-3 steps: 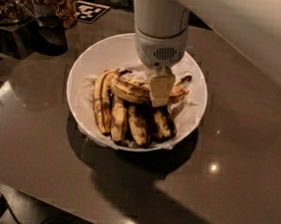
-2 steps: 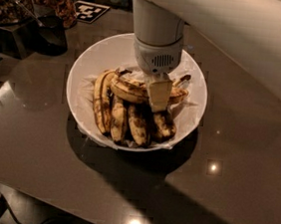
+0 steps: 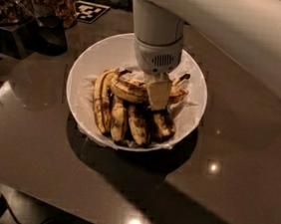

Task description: Pick banana from white bowl

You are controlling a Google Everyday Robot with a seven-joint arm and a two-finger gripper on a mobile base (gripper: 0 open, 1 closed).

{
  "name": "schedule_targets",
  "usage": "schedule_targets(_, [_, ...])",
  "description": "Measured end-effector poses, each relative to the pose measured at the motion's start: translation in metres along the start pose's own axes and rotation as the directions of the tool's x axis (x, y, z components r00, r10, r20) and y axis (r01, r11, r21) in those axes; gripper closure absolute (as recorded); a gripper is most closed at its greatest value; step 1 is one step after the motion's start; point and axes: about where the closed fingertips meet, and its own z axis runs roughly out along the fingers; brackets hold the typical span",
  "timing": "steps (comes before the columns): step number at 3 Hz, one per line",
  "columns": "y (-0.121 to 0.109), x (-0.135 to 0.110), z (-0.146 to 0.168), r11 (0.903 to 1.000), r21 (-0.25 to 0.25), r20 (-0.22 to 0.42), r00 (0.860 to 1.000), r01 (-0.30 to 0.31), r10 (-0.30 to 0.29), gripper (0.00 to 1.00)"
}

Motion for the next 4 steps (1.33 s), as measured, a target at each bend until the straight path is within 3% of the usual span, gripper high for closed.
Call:
schedule_targets(1, [0.0, 0.0, 0.0, 1.0, 0.0, 0.0, 1.0, 0.0, 0.0, 1.0])
schedule_targets(3, [0.03, 0.004, -0.048, 0.9899, 0.138, 0.123, 0.991, 0.033, -0.05, 1.0])
schedule_targets(4, [0.049, 0.006, -0.065, 0.9838, 0.173, 0.176, 0.981, 0.049, -0.08, 1.0])
